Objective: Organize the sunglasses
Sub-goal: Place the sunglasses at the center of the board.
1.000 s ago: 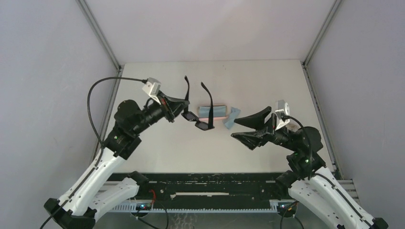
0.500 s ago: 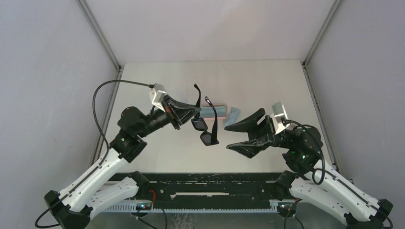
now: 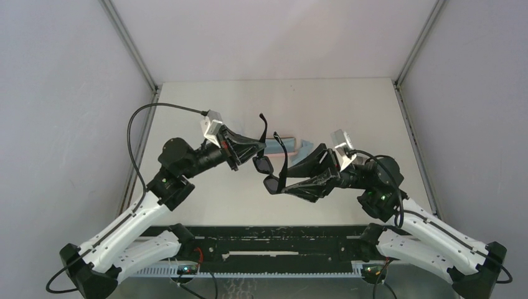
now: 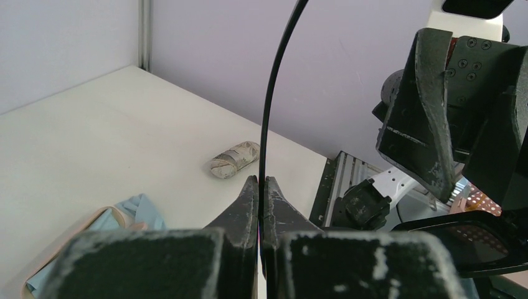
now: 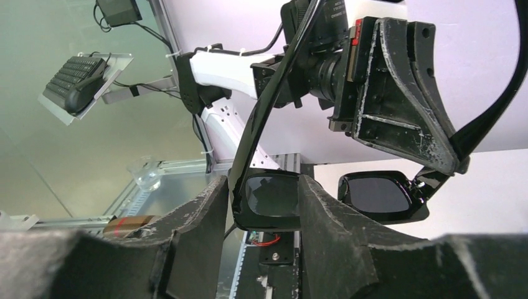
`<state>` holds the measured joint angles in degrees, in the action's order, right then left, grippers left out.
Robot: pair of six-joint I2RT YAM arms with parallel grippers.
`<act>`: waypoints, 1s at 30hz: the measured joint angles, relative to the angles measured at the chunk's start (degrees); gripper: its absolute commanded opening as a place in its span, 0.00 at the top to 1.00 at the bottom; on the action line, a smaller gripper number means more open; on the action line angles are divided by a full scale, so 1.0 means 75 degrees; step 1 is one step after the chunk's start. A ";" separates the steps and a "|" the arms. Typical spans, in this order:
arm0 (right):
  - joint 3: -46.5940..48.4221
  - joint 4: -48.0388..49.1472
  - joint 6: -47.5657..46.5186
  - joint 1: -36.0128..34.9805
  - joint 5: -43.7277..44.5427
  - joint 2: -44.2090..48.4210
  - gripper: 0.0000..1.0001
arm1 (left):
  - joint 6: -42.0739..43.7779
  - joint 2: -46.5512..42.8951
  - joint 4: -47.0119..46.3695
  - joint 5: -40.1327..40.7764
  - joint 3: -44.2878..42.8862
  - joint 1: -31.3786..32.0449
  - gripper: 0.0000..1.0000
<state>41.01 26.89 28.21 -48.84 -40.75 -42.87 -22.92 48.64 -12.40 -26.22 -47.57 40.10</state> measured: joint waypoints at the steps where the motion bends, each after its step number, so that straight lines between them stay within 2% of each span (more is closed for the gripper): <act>1: 0.0000 0.0009 0.0017 -0.0023 -0.0023 -0.0020 0.59 | 0.0012 0.0015 0.0000 -0.0003 0.0000 0.0000 1.00; 14: 0.0000 0.0189 0.0294 -0.0102 -0.0265 -0.0137 0.85 | 0.0195 0.0189 0.0003 -0.0134 0.0000 0.0003 1.00; 19: 0.0003 0.0283 0.0463 -0.0111 -0.0382 -0.0187 0.98 | 0.0210 0.0227 -0.0003 -0.0195 0.0000 0.0003 1.00; 22: 0.0003 0.0283 0.0682 -0.0143 -0.0460 -0.0265 1.00 | 0.0248 0.0233 -0.0035 -0.0230 -0.0017 0.0003 0.97; 25: 0.0003 0.0297 0.0857 -0.0163 -0.0507 -0.0347 1.00 | 0.0358 0.0227 -0.0055 -0.0341 -0.0023 0.0003 0.87; 30: 0.0003 0.0425 0.1102 -0.0166 -0.0530 -0.0466 1.00 | 0.0399 0.0192 -0.0050 -0.0469 -0.0023 0.0012 0.60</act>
<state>41.04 30.09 36.47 -50.09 -44.73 -46.37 -19.92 50.09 -12.78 -29.74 -47.75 40.18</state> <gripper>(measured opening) 0.010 0.273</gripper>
